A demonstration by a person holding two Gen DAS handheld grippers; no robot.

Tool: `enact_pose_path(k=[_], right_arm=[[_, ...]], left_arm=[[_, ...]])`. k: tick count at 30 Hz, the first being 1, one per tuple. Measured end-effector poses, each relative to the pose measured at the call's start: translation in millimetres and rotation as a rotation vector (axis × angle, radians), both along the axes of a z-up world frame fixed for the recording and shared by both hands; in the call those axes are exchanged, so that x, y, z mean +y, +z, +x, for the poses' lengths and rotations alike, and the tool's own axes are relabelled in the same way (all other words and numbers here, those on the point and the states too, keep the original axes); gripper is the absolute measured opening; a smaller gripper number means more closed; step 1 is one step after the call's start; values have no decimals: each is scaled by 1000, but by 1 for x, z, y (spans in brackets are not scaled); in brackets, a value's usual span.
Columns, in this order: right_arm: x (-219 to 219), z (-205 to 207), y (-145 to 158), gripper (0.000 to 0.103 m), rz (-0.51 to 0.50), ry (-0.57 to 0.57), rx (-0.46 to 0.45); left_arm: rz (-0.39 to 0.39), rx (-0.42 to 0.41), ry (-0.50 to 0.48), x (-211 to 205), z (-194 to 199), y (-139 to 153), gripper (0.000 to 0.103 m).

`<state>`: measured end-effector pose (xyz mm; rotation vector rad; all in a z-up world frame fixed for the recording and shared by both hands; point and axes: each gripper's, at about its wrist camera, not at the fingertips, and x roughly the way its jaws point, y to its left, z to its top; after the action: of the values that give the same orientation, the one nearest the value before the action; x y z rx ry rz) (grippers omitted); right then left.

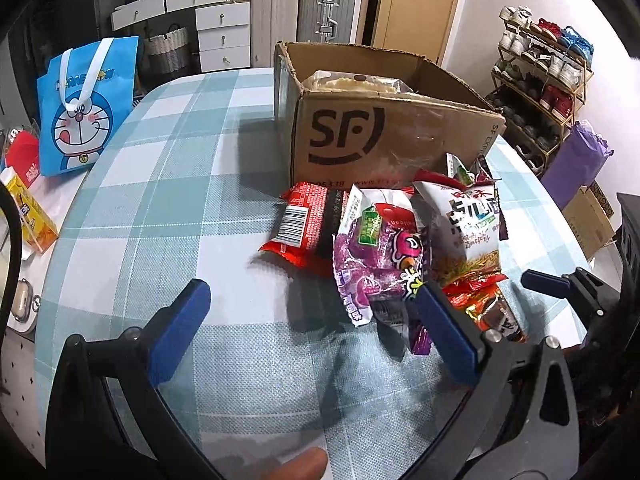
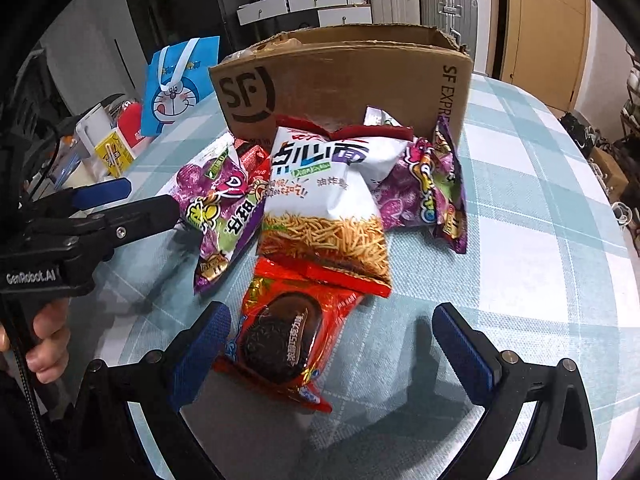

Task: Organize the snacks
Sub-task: 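Move both tools back toward the remaining snacks beside the box, then grasp the red Oreo cake pack with the right tool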

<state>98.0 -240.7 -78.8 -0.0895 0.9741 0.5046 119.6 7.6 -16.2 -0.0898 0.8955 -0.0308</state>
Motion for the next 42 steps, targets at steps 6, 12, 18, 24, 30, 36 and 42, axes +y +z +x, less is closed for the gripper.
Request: enact_pose_path(k=[6, 12, 18, 24, 30, 36, 42], right_arm=[[-23, -2, -3, 102, 3, -54, 17], [-25, -6, -3, 102, -33, -31, 9], [-11, -14, -4, 90, -98, 52, -27], [-8, -21, -4, 67, -92, 98, -38], [-19, -24, 3, 48, -28, 99, -37], [-39, -28, 7, 48, 49, 58, -26], [-63, -26, 4, 48, 39, -65, -35]], left_arm=[[-10, 4, -2, -3, 1, -2, 102], [-10, 15, -8, -7, 3, -8, 102], [-20, 16, 2, -6, 8, -10, 102], [-29, 12, 1, -4, 13, -8, 102], [-39, 24, -13, -6, 16, -10, 102], [-33, 30, -46, -11, 20, -11, 102], [2, 38, -88, -19, 25, -9, 102]])
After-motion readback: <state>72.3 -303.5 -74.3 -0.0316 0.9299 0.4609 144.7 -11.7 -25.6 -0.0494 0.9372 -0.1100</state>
